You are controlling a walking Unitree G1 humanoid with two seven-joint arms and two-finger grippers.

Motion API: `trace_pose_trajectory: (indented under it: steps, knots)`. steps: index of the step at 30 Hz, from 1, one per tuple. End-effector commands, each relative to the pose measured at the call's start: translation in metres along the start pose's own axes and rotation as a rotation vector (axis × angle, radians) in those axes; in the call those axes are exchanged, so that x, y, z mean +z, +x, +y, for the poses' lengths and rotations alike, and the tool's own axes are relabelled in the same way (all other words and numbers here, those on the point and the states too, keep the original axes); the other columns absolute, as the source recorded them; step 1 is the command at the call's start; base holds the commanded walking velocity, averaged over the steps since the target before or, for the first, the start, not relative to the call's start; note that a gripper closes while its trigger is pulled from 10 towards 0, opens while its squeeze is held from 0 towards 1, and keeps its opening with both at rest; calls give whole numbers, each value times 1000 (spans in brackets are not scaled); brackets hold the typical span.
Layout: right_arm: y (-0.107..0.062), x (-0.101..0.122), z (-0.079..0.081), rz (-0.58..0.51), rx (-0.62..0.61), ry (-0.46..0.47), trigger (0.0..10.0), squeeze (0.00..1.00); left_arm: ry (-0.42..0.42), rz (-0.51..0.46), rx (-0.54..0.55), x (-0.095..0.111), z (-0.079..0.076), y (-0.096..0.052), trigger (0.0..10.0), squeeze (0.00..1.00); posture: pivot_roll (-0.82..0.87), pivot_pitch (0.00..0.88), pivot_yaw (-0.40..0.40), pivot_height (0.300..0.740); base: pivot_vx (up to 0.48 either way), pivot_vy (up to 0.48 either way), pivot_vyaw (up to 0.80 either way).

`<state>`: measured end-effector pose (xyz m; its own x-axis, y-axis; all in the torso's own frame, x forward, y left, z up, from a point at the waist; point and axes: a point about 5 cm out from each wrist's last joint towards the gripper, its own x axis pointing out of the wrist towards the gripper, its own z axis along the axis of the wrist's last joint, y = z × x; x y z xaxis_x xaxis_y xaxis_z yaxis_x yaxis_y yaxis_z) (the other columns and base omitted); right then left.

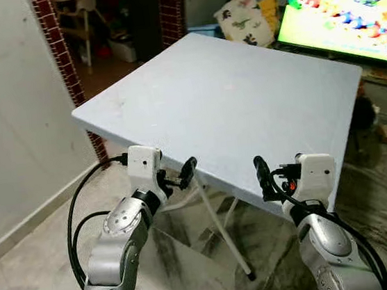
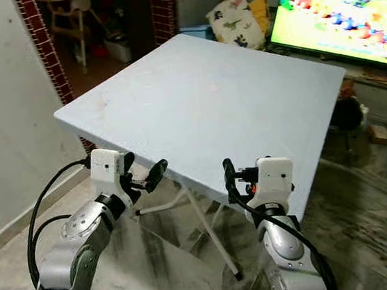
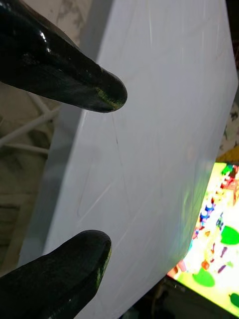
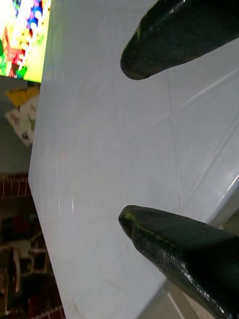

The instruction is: Hang keys on a hook

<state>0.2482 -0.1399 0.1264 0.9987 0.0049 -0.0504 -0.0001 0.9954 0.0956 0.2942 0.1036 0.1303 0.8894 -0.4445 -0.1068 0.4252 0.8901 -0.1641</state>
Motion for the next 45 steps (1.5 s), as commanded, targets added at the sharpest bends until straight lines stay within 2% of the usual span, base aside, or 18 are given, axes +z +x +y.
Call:
trace_pose_trajectory:
  steps: [1, 37, 43, 45]
  knots:
    - [2, 2, -2, -3, -11, -6, 10000, 0, 0, 4, 4, 1, -1, 2, 10000, 0, 62, 0, -55, 740, 0, 0, -788]
    - [0, 4, -8, -6, -44, -8, 10000, 0, 7, 80, -7, -7, -3, 4, 10000, 0, 46, 0, -48, 740, 0, 0, -787]
    - [0, 4, -11, -16, -74, -4, 10000, 0, 28, 118, -61, -12, -7, 5, 10000, 0, 38, 0, -12, 740, 0, 0, -788]
    - [-1, 3, -13, -27, -115, 15, 10000, 0, 43, 136, -109, -11, -11, 8, 10000, 0, 36, 0, 28, 740, 0, 0, -788]
